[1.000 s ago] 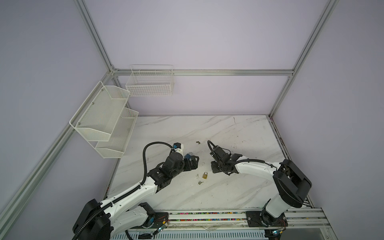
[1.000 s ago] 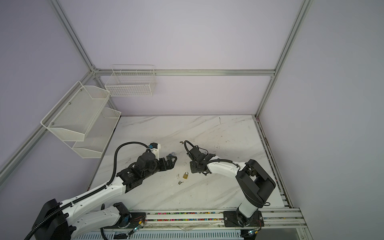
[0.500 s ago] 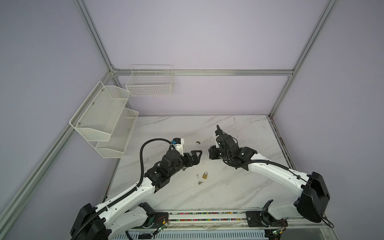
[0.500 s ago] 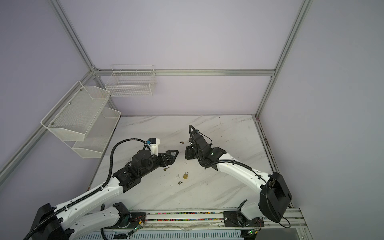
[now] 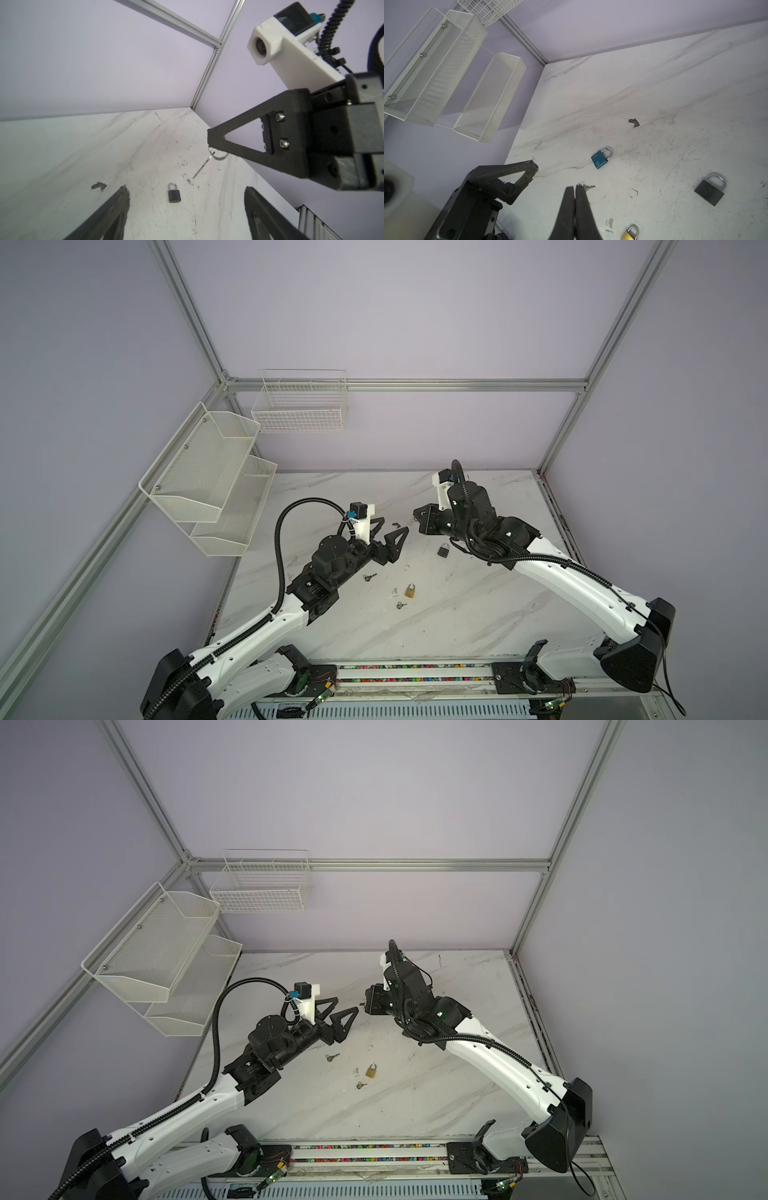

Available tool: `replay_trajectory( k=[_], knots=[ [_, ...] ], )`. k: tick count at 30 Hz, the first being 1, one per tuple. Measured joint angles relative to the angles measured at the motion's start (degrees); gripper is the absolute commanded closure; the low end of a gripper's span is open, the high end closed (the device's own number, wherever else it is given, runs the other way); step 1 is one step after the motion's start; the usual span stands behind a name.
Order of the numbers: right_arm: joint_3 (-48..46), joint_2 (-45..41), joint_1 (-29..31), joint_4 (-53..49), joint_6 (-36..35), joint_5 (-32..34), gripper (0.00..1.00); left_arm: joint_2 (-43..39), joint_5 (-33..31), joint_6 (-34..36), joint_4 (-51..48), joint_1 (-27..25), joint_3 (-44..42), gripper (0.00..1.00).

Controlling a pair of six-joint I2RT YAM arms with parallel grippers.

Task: Unlock with the key
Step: 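Lift the key with the right gripper while the left gripper rises to meet it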

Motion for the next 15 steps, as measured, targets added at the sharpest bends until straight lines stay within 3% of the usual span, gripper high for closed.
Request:
replay_trajectory(
  k=[9, 15],
  knots=[
    [6.4, 2.6, 0.0, -5.7, -3.0, -4.4, 1.00, 3.7, 1.9, 15.9, 8.7, 0.0, 0.0, 0.34],
    [8.5, 2.9, 0.0, -7.5, -4.0, -7.2, 1.00, 8.7, 4.4, 21.6, 16.9, 0.0, 0.0, 0.44]
  ],
)
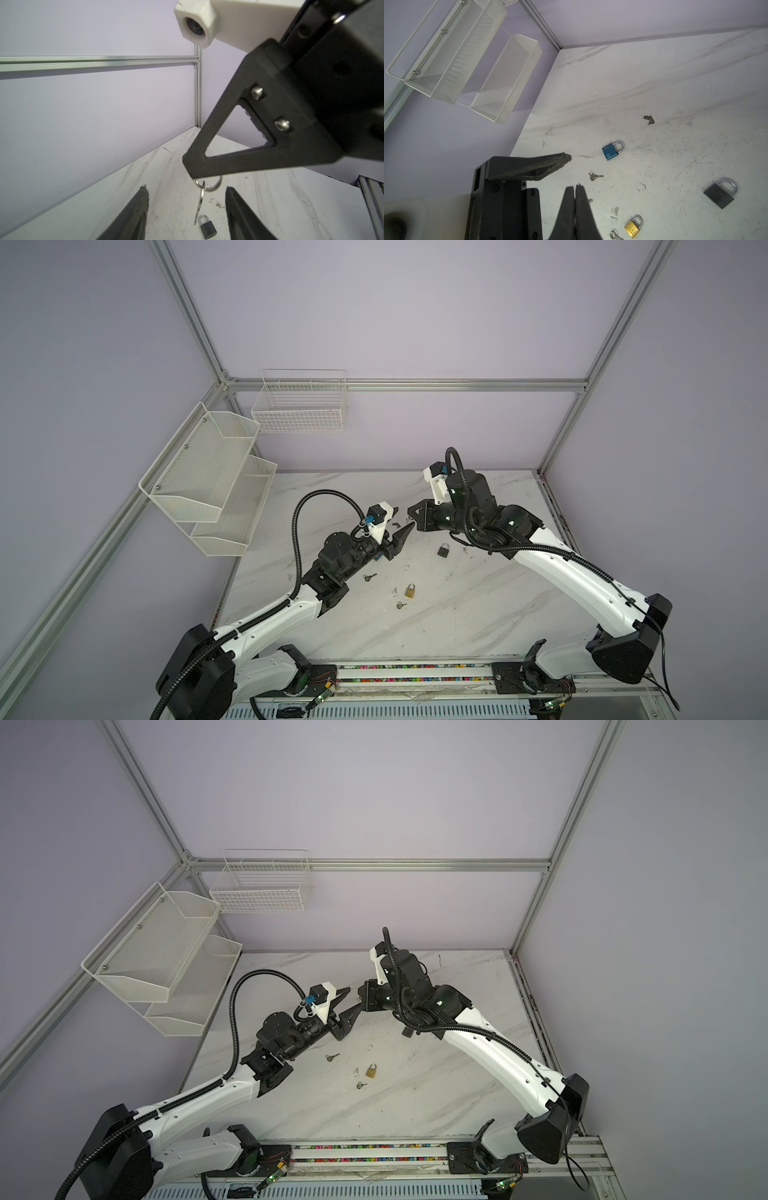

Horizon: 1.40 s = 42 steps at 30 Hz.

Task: Unlock with the key

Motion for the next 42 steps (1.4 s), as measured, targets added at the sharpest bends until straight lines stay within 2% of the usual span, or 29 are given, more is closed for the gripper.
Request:
replay_trajectory(
  k=[7, 13, 19, 22, 33, 42],
  knots=[
    [0.6, 0.0, 0.0, -1.3, -0.9, -1.3, 1.00, 4.4, 3.6, 1.0, 7.1, 0.0, 0.0, 0.59],
    [1.4, 0.0, 0.0, -1.5, -1.0, -0.6, 1.00, 4.8, 5.1, 0.9, 9.9, 0.0, -0.2, 0.69],
    [2.2, 0.0, 0.0, -1.4, -0.9, 0.9, 1.00, 4.7, 5.7, 0.9, 10.0, 0.0, -0.2, 0.70],
    [2.2, -0.1, 0.0, -1.4, -0.9, 1.0, 1.00, 4.8, 5.9, 0.7, 10.0, 0.0, -0.2, 0.75],
    [2.4, -0.7, 0.0, -1.3, -0.9, 1.9, 1.00, 6.7, 7.1, 0.2, 9.9, 0.0, -0.2, 0.76],
    [2.4, -0.9, 0.0, -1.4, -0.9, 2.4, 1.00, 6.8, 7.5, -0.7, 10.5, 0.0, -0.2, 0.87]
  ],
)
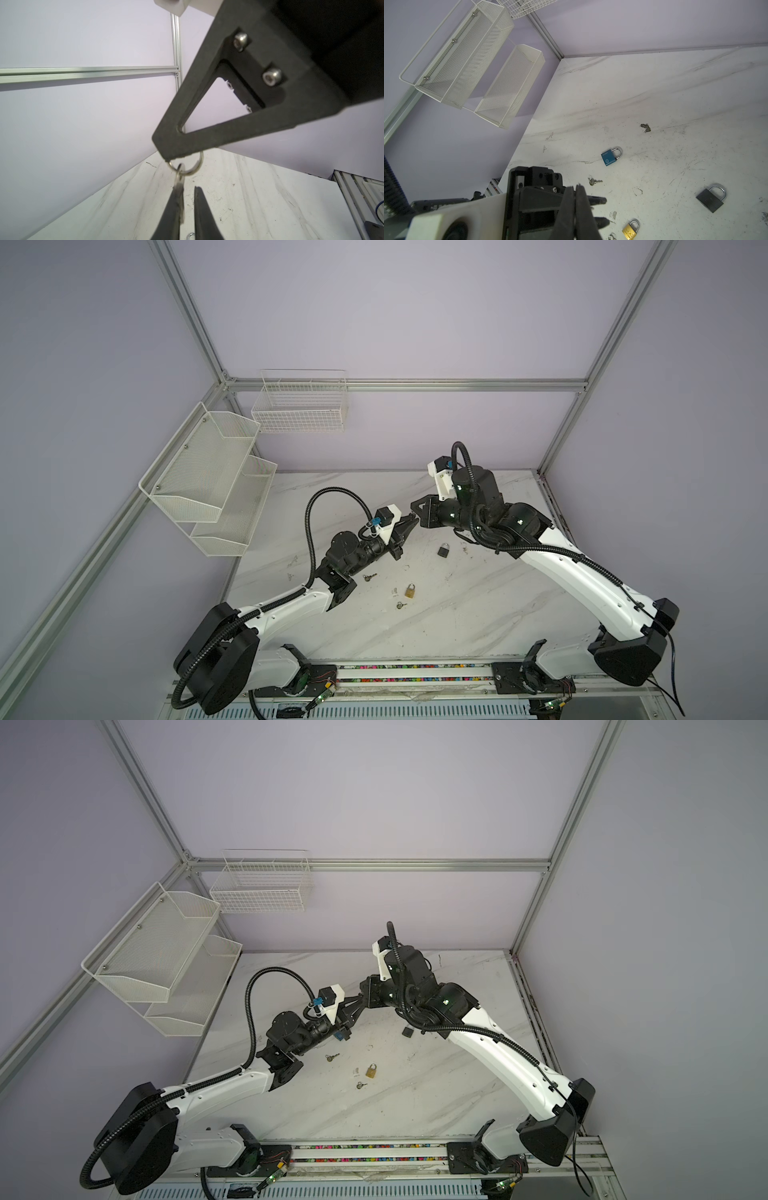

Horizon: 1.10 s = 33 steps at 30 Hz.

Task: Unlock with the key

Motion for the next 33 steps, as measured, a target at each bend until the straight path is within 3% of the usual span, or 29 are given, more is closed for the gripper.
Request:
replay_trajectory(
  k=[6, 12, 18, 19, 33],
  knots=[
    [0.0, 0.0, 0.0, 0.0, -0.1, 0.1, 1.00, 0.0, 0.1, 0.1, 0.3, 0.0, 0.0, 1.00],
    [0.0, 0.0, -0.1, 0.0, -0.1, 0.7, 0.99, 0.2, -1.4, 3.2, 0.4, 0.0, 0.0, 1.00],
    [0.0, -0.2, -0.2, -0.5, 0.7, 2.2, 0.56, 0.2, -6.0, 9.6, -0.3, 0.0, 0.1, 1.00],
    [-0.1, -0.4, -0.3, -0.7, 0.9, 2.5, 0.53, 0.2, -6.8, 10.9, -0.9, 0.0, 0.1, 1.00],
    [-5.4, -4.4, -1.9, -0.3, 15.7, -0.2, 0.50, 3.7, -9.1, 21.8, -2.8, 0.0, 0.2, 1.00]
  ],
)
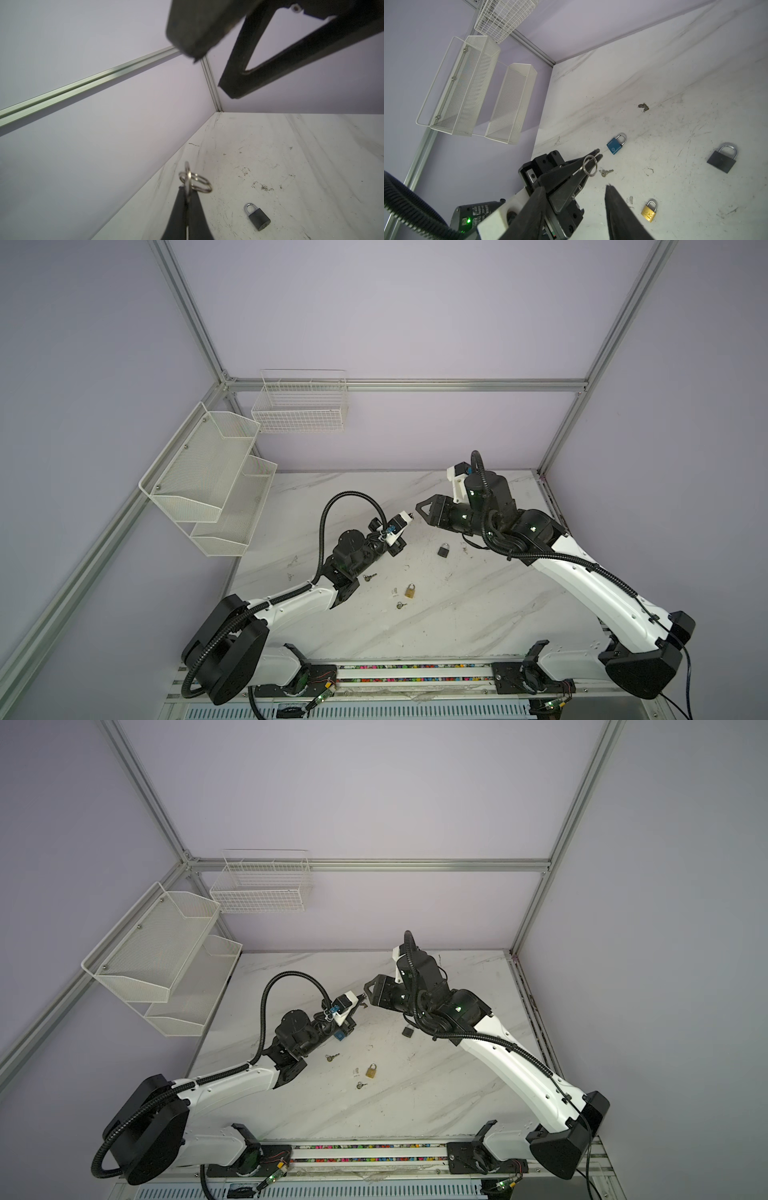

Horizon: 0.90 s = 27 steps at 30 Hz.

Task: Unlock with the key

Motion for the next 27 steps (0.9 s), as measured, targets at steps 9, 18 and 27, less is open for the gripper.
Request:
replay_trajectory(
  k=[9, 18, 27],
  knots=[
    [-1.9, 1.6, 0.0, 0.5, 4.1, 0.1, 0.53, 1.0, -0.2, 2.4, 0.1, -0.1, 0.1, 1.00],
    [-1.9, 3.9, 0.0, 0.9, 5.2, 0.6, 0.59, 2.6, -0.2, 4.3, 0.2, -0.1, 1.5, 1.00],
    [-1.3, 6.6, 0.0, 0.8, 5.0, 1.5, 0.67, 2.8, -0.2, 5.3, 0.2, -0.1, 1.5, 1.00]
  ],
)
